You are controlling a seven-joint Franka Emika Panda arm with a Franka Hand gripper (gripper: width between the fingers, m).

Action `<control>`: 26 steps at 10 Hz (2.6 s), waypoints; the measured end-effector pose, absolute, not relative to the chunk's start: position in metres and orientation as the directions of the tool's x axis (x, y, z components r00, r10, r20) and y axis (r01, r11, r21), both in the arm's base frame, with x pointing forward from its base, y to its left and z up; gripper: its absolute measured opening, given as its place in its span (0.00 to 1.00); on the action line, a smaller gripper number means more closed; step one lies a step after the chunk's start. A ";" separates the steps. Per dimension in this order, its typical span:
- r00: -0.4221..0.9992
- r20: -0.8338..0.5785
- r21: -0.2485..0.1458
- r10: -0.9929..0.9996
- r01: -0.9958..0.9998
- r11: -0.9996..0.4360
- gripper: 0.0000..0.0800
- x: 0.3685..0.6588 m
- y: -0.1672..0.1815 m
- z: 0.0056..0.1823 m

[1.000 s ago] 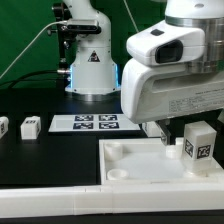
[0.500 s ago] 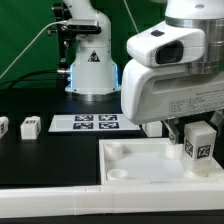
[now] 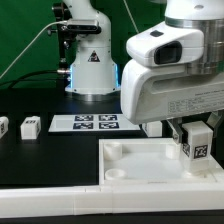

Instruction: Assemble one leg

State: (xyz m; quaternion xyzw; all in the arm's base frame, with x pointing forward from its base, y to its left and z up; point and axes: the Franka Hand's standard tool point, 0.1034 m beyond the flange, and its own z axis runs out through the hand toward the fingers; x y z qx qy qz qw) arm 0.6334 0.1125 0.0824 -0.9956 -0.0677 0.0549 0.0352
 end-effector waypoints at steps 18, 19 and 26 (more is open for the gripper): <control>0.500 -0.099 0.081 -0.860 -0.857 -0.508 0.80 0.626 0.134 0.077; 0.637 -0.109 0.059 -0.763 -0.762 -0.645 0.80 0.627 0.133 0.076; 0.993 -0.115 -0.049 0.018 0.012 -0.999 0.81 0.629 0.116 0.074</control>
Offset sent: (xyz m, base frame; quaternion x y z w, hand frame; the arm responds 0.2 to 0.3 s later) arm -0.0099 -0.0066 -0.0030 -0.0079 0.0118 0.2815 0.9595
